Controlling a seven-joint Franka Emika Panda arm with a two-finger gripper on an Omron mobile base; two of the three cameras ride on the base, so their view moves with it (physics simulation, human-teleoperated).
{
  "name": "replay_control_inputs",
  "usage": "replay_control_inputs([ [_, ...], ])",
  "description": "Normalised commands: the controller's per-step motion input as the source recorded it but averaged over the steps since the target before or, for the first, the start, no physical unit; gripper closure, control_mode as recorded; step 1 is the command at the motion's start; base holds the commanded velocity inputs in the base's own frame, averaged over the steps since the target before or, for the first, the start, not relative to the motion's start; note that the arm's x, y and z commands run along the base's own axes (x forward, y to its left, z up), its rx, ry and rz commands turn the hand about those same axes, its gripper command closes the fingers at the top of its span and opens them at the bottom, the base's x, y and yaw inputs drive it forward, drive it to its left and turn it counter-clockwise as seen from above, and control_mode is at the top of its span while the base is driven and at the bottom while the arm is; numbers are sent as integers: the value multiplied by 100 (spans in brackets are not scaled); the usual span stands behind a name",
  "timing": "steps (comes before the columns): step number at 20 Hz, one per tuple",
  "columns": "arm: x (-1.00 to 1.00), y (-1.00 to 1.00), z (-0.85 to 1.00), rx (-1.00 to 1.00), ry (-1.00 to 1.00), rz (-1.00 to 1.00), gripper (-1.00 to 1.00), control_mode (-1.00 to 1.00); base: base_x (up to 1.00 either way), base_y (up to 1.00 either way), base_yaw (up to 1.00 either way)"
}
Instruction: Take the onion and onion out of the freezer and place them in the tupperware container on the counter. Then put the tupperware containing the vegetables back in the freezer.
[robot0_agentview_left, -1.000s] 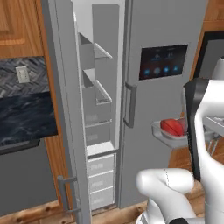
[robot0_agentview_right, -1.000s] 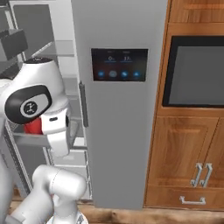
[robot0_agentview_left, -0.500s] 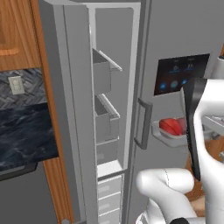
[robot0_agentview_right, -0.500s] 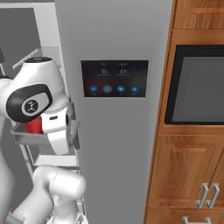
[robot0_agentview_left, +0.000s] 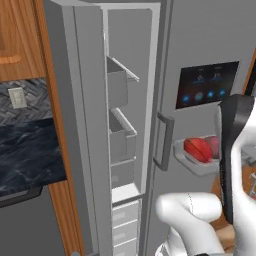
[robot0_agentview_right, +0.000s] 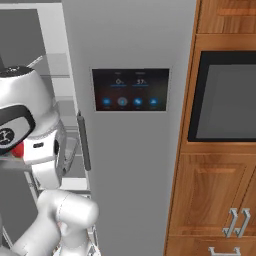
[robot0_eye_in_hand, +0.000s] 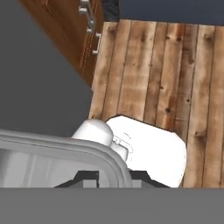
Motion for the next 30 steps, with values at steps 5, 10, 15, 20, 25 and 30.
replay_control_inputs([
  [5, -4, 18, 56, 17, -7, -7, 100, -100, 0, 0, 0],
  [10, 20, 56, 40, 13, -7, -15, 100, -100, 0, 0, 0],
  [15, 35, 30, 18, 10, -2, -23, 100, -100, 0, 0, 0],
  [20, 33, 6, 3, 17, 0, -28, 100, -100, 0, 0, 0],
  [25, 8, 27, 0, 19, -6, -23, 100, -100, 0, 0, 0],
  [30, 26, 44, 0, 11, -9, -22, 100, -100, 0, 0, 0],
])
